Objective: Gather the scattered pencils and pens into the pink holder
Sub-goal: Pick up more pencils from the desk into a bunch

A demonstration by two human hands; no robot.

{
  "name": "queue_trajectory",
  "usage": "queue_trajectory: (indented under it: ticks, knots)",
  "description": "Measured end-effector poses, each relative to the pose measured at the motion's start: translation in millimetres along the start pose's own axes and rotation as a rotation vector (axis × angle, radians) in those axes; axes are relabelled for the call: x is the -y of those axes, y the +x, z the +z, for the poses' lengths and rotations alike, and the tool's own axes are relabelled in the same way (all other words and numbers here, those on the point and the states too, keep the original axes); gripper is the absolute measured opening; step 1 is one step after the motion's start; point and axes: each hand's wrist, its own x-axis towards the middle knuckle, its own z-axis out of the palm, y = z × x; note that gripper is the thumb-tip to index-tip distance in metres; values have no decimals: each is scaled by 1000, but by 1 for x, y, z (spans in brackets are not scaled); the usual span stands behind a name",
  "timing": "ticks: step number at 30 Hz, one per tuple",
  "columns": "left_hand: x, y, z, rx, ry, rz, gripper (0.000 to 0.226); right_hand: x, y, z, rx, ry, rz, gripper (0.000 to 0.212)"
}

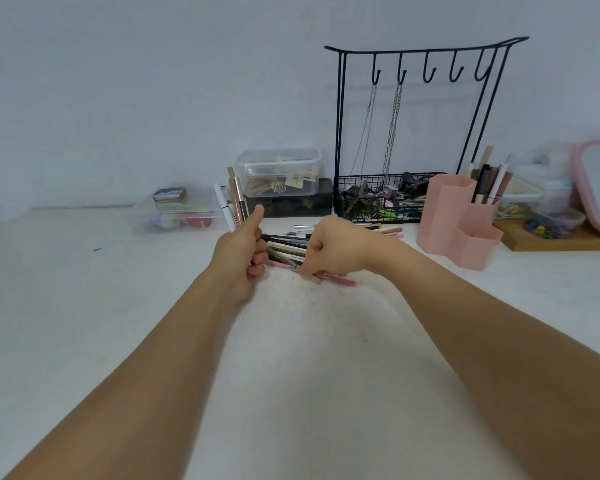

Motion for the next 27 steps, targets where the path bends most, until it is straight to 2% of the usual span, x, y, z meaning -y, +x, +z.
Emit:
queue_trajectory:
  ticks: [5,8,11,13,15,18,23,25,27]
  knots:
    - [0,-6,8,111,-82,-41,49,-3,-3,-18,3,554,-43,17]
    - [6,-8,14,229,-91,-58,57,5,-1,-14,-15,692,-78,16]
    - [10,-7,16,354,-88,-67,73,14,-3,-7,-34,675,-84,15]
    - [10,-8,18,361,-66,-50,75,17,-4,-4,-62,655,-74,16]
    - [10,-10,19,326,-32,-26,70,20,-4,-1,-83,632,-66,17]
    - [13,-12,21,299,-18,24,45,25,-4,5,-101,604,-57,14]
    - [15,-12,18,234,-20,68,38,25,-1,13,-135,550,-48,11]
    - [16,-10,17,191,13,64,37,20,-2,7,-92,482,-80,6]
    - [14,-8,16,120,24,52,37,13,-2,-4,-43,426,-66,14]
